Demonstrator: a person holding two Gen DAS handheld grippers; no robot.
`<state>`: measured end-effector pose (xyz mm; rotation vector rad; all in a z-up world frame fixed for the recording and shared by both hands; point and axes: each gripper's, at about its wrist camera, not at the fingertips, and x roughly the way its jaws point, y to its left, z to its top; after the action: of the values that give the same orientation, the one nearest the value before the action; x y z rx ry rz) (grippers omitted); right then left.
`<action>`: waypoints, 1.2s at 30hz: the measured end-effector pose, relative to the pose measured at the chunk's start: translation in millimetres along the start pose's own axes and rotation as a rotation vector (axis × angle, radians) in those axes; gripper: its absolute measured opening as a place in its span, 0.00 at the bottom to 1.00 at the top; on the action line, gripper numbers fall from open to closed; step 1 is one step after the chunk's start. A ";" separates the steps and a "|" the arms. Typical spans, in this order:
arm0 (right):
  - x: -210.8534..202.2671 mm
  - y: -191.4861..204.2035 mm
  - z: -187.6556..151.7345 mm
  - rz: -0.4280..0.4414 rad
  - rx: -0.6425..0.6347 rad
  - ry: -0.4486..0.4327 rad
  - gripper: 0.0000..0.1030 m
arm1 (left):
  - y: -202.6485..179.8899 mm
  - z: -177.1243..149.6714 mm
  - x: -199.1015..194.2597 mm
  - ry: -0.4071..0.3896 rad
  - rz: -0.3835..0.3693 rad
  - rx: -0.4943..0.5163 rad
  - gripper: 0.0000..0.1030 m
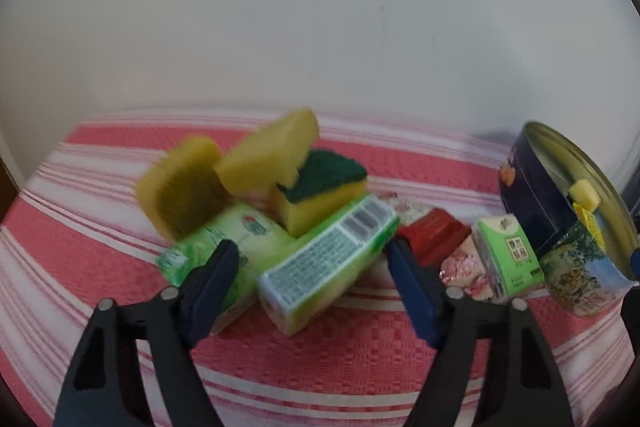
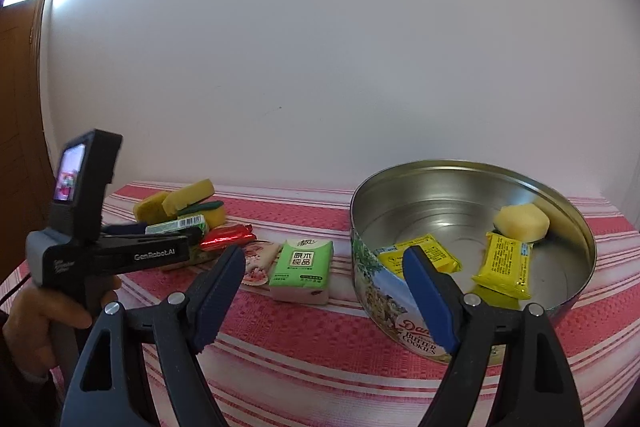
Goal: Organize objects
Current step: 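Grasp the green tissue pack with the right tool while the left tool grasps the green tea box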
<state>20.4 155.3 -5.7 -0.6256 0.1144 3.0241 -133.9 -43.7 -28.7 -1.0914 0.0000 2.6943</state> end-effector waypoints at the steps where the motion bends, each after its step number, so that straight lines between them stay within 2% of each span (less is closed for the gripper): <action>1: -0.2 -1.1 0.2 0.003 0.006 0.006 0.80 | -2.2 0.1 -1.6 -0.013 -0.005 0.016 0.74; 4: 2.9 -4.5 -0.1 0.013 0.026 0.031 0.80 | -15.1 -2.2 -1.0 -0.005 -0.028 0.083 0.56; 5: 3.8 -5.4 -0.4 0.015 0.031 0.037 0.80 | -17.9 -3.2 -0.9 -0.002 -0.040 0.099 0.39; 6: 2.9 -5.9 -0.5 0.017 0.034 0.040 0.80 | -20.9 -4.5 0.5 0.011 -0.072 0.120 0.27; 9: 3.4 -5.9 -1.1 0.023 0.038 0.047 0.80 | -24.9 -8.5 3.0 0.042 -0.091 0.144 0.25; 14: 5.1 -1.2 -0.8 0.033 0.019 0.058 0.80 | -15.9 -8.5 -3.0 0.027 -0.090 0.082 0.24; 18: 9.2 5.5 -0.7 0.045 0.002 0.080 0.80 | 0.2 -9.2 -15.5 -0.041 -0.067 -0.006 0.23; 24: 36.6 16.1 -0.6 0.088 0.033 0.182 0.80 | 12.6 -9.8 -40.9 -0.145 -0.038 -0.081 0.23; 29: 62.4 20.3 0.8 0.055 0.065 0.247 0.80 | 25.2 0.8 -49.3 -0.210 0.021 -0.102 0.24; 36: 91.0 22.6 0.8 -0.011 0.114 0.319 0.76 | 24.4 3.6 -47.6 -0.210 0.020 -0.122 0.24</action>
<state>-64.9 136.1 -39.8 -1.0862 0.2924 2.8555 -108.6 -77.5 4.5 -0.8381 -0.1925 2.8458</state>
